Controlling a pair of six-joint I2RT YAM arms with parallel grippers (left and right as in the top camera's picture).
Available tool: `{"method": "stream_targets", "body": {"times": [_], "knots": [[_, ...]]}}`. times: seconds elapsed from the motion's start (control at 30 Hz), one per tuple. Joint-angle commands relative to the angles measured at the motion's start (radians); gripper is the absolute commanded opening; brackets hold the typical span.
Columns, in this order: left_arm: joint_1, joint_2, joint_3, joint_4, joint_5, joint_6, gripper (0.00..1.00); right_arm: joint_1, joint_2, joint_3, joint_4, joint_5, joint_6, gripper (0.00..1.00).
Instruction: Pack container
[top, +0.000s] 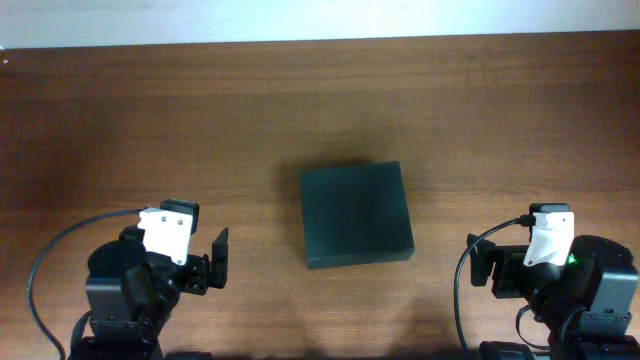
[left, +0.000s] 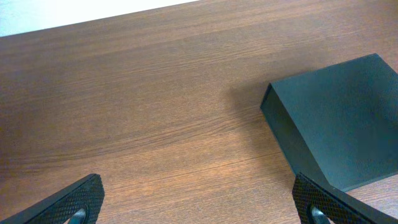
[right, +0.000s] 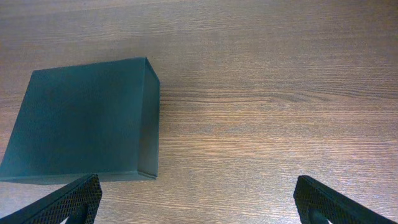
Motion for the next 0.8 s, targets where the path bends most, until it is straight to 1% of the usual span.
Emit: {"method": "stream_targets", "body": {"times": [0.0, 0.2, 0.27, 0.33, 0.47, 0.57, 0.63, 0.73, 0.77], "knots": [[0.002, -0.001, -0.010, 0.001, 0.014, -0.006, 0.99, 0.006, -0.004, -0.007, 0.006, -0.013, 0.012, 0.99], [0.002, -0.001, -0.010, 0.001, 0.014, -0.006, 0.99, 0.006, -0.007, -0.007, 0.007, -0.013, 0.011, 0.99], [0.002, -0.001, -0.010, 0.001, 0.014, -0.006, 0.99, 0.006, -0.032, -0.008, 0.006, -0.024, 0.011, 0.99], [0.002, -0.001, -0.010, 0.001, 0.014, -0.006, 0.99, 0.006, -0.093, -0.021, 0.007, -0.024, -0.002, 0.99], [0.002, -0.001, -0.010, 0.001, 0.014, -0.006, 0.99, 0.007, -0.286, -0.077, 0.030, -0.024, -0.026, 0.99], [0.002, -0.001, -0.010, 0.001, 0.014, -0.006, 0.99, 0.015, -0.454, -0.163, 0.129, -0.024, -0.026, 0.99], [0.002, -0.001, -0.010, 0.001, 0.014, -0.006, 0.99, 0.015, -0.565, -0.256, 0.244, -0.026, -0.025, 0.99], [0.002, -0.001, -0.010, 0.001, 0.014, -0.006, 0.99, 0.026, -0.541, -0.357, 0.423, -0.029, -0.026, 0.99], [0.003, -0.001, -0.010, 0.001, 0.014, -0.006, 0.99, 0.035, -0.537, -0.402, 0.511, -0.021, -0.027, 0.99]]}}
